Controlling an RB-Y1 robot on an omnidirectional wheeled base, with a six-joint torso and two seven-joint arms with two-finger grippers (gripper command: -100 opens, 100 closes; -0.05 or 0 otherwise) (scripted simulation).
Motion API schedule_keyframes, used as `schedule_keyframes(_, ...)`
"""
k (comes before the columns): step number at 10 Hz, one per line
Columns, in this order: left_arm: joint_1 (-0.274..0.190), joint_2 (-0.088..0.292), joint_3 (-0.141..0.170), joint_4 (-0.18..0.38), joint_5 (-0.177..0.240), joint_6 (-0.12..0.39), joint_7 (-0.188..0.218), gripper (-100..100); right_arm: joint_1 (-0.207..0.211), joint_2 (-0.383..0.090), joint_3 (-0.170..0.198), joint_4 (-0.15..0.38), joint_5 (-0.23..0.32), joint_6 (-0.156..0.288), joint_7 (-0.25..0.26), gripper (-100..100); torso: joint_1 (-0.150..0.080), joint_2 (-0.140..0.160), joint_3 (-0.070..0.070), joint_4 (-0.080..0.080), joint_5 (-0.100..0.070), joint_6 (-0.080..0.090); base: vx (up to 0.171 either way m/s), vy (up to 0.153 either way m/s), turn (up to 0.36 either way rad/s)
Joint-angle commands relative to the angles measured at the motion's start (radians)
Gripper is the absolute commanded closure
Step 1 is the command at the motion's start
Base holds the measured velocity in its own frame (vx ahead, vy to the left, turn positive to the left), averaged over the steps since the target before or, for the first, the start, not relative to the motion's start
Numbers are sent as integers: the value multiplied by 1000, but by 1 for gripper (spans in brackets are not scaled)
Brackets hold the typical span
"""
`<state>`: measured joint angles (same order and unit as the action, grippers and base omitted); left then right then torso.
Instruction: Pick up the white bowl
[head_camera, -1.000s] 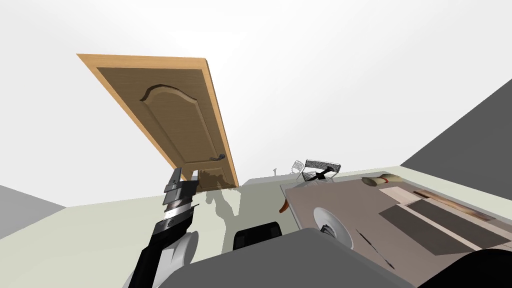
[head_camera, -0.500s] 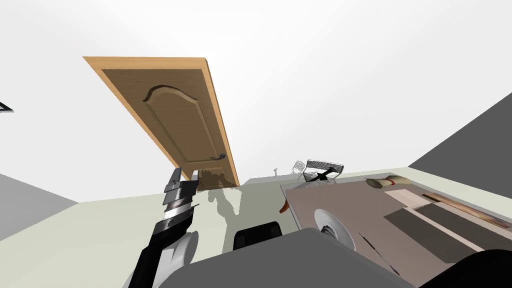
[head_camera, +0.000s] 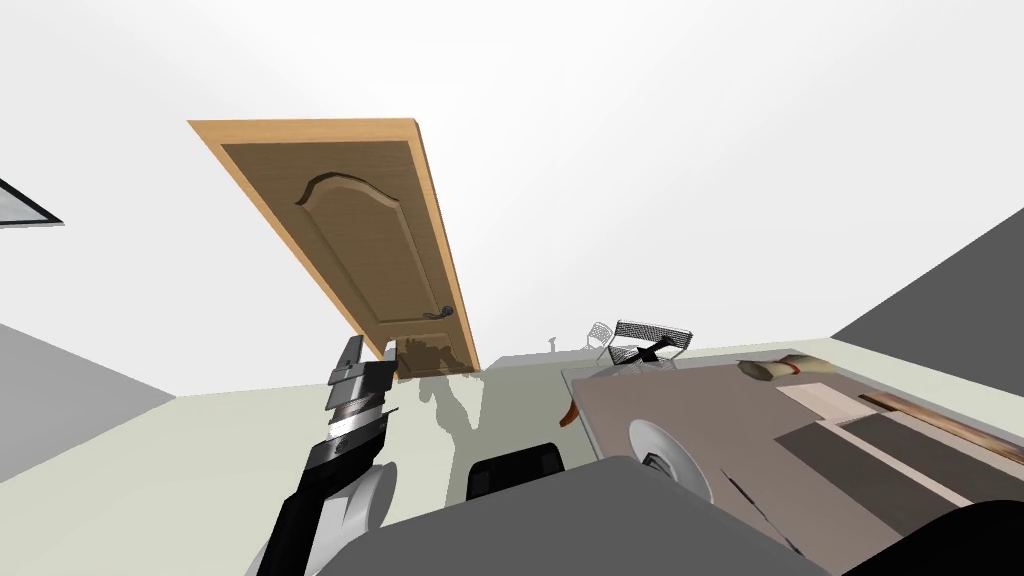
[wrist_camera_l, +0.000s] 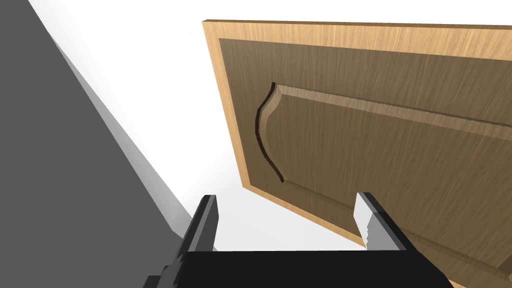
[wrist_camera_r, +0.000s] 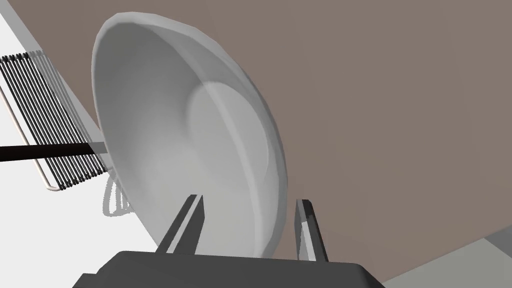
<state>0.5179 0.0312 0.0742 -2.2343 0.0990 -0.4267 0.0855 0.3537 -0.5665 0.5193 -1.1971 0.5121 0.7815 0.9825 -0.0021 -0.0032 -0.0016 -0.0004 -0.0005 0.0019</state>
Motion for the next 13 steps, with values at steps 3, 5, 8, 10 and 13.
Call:
schedule_keyframes(3, 0, 0, 0, 0, 0, 0, 0, 0, 0, 0, 0, 0, -1, -1, -1, 100, 1, 0, 0, 0, 1, 0, 0, 0, 0)
schedule_keyframes(5, 0, 0, 0, 0, 0, 0, 0, 0, 0, 1, 0, 0, -1, -1, -1, 0, 2, 0, 0, 0, 1, 0, 0, 0, 0)
schedule_keyframes(8, 0, 0, 0, 0, 0, 0, 0, 0, 25, -18, 6, -71, -15, 31, 28, 100, 4, -1, -1, 0, 2, 0, 14, 14, -66)
schedule_keyframes(10, 0, 0, 0, 0, 0, 0, 0, 0, 40, -29, 9, -114, -24, 50, 45, 100, 5, -1, -1, 0, 3, -1, 15, 14, -53)
schedule_keyframes(13, 0, 0, 0, 0, 0, 0, 0, 0, 43, -30, 10, -119, -26, 52, 47, 0, 5, 0, 0, 0, 4, -1, 3, 3, -13)
